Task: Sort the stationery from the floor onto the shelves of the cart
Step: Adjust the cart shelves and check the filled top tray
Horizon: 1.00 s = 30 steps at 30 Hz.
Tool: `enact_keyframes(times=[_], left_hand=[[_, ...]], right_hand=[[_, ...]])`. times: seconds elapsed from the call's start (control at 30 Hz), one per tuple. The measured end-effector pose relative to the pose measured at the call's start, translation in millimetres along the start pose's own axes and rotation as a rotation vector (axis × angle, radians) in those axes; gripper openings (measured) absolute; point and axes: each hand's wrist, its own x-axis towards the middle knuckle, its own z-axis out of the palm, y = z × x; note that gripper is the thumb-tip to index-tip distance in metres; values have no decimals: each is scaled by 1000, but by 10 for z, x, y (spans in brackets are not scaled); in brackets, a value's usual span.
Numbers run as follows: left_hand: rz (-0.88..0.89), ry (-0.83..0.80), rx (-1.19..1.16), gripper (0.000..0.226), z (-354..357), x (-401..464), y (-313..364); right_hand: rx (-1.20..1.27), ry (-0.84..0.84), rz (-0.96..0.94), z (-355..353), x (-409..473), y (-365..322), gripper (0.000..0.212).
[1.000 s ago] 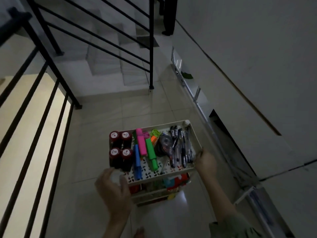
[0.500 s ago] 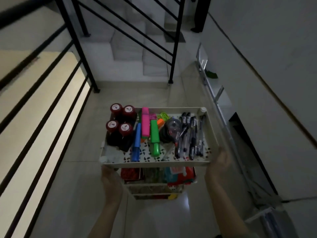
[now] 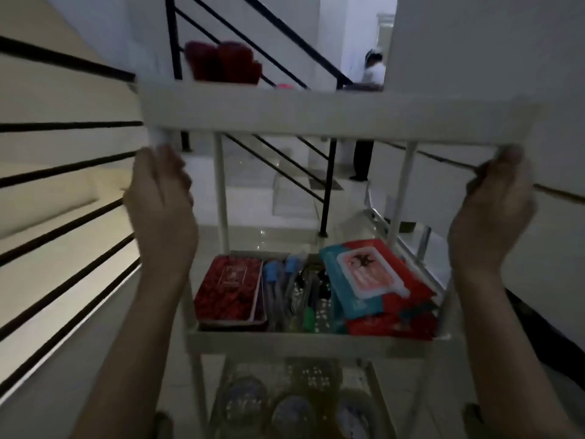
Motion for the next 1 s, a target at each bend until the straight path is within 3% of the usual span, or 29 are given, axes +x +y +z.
enact_keyframes(times=[0.13,0.4,0.6,0.73,0.9,1.0], left_hand=[[86,32,23,31,-7,-91,22],[-230,-55,-90,43,-211,-464,-160],[-199,-24,-82,43,-169,-500,-170],[-225,-85,-117,42,-218,-468,-182],[-219,-174,29,35,-353,-722,-311],[-190,-151,185,26,-509,-1164,-644]], right_hand=[[19,-18,-18,-31,-11,51,28],[32,-246,167,-294,-288,161,34],[-83,-181,197,-294,-374,147,37],[-76,-212,185,-337,-420,120,34],[-104,-318,289,-639,-872,300,24],[-196,-316,305,-710,-1008,412,32]])
